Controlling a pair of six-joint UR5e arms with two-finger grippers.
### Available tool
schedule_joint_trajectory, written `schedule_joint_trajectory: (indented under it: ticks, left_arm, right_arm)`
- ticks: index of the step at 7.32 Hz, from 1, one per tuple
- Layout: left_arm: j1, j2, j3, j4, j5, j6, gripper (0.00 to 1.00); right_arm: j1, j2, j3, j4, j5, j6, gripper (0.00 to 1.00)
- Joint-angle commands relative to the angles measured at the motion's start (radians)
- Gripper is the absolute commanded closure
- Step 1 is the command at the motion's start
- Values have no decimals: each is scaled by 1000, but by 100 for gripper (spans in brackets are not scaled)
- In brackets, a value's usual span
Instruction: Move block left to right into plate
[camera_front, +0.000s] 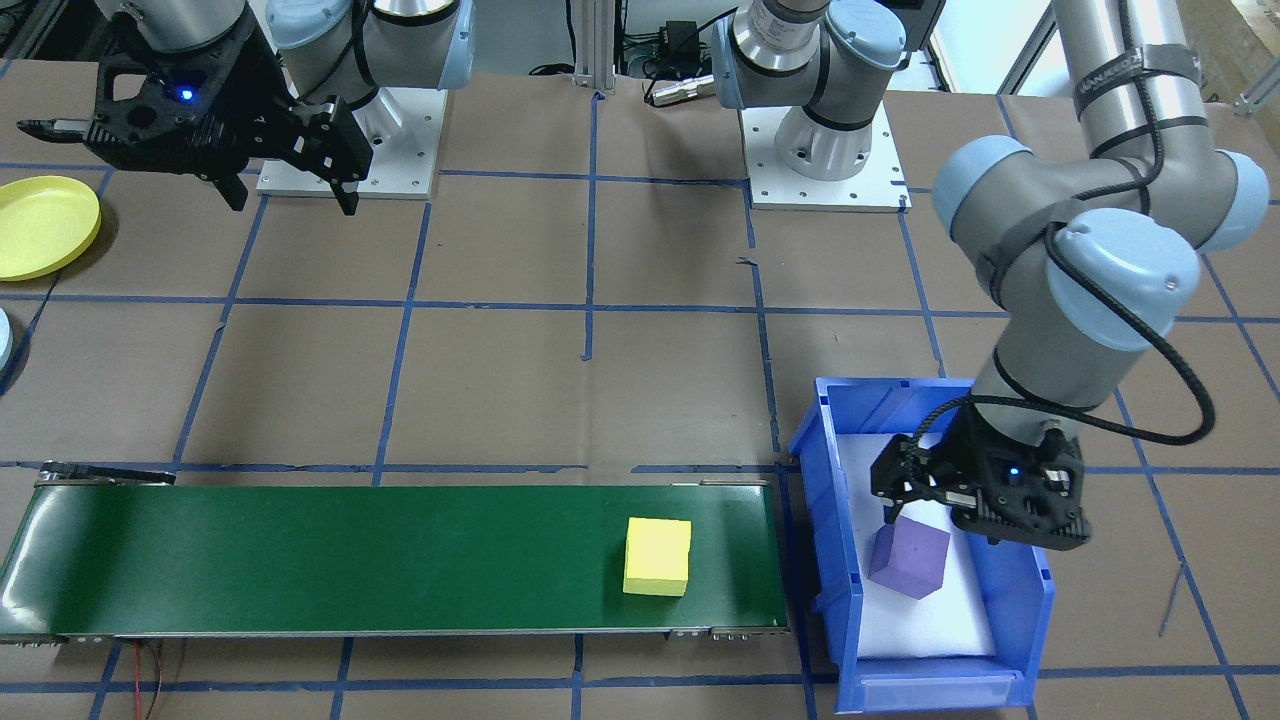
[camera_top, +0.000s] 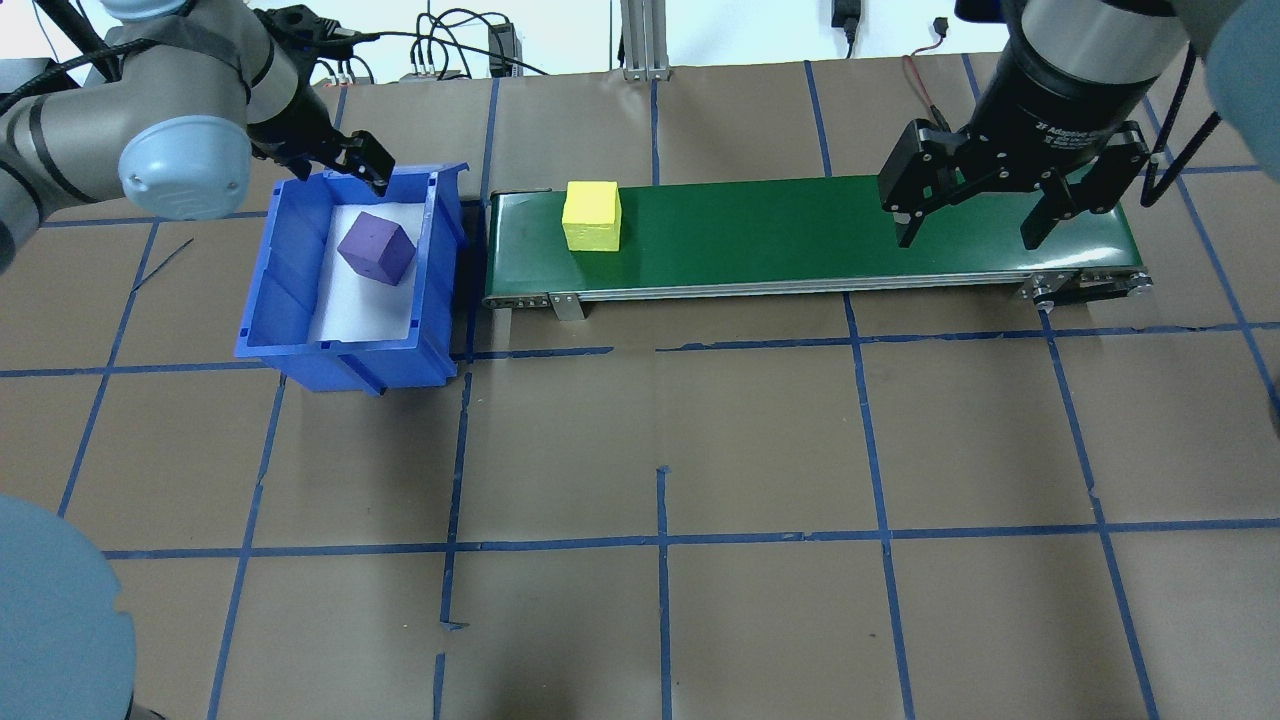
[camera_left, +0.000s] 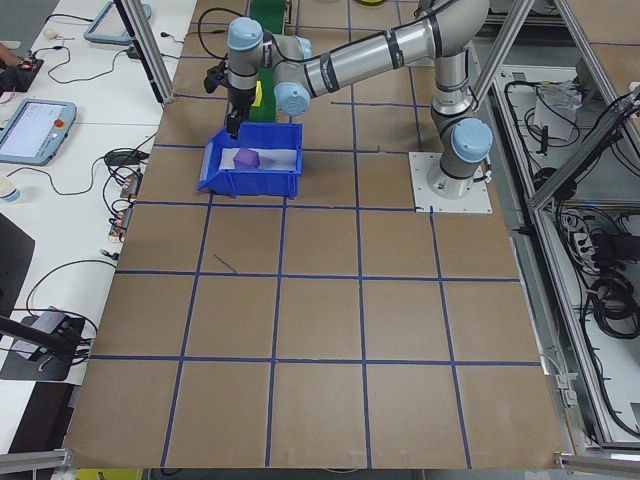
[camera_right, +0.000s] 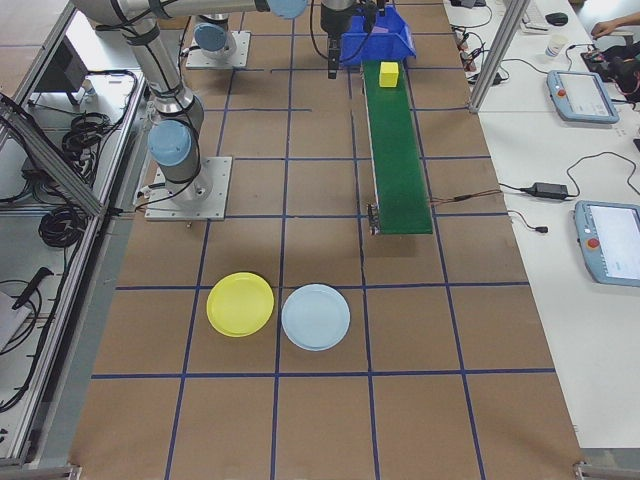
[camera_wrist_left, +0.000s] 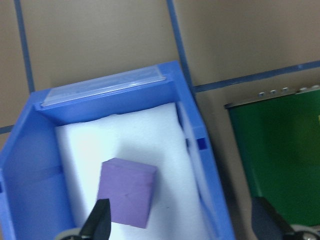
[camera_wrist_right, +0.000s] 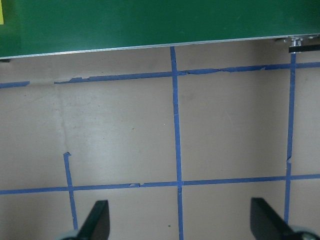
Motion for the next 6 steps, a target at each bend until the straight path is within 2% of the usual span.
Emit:
schedule_joint_trajectory:
  ticks: [1,2,3,6]
  left_arm:
    - [46,-43,-38,3,-8,143,0]
    - [46,-61,-41,7,-17,143,0]
    - [44,-63,-34,9,-54,143,0]
    - [43,-67,-29,4,-57,136,0]
  right_arm:
    - [-2,0,0,2,-3,0,0]
    - [-2,0,0,2,-5,-2,0]
    - [-2,0,0,2,-3,-3,0]
    - [-2,0,0,2,-5,-3,0]
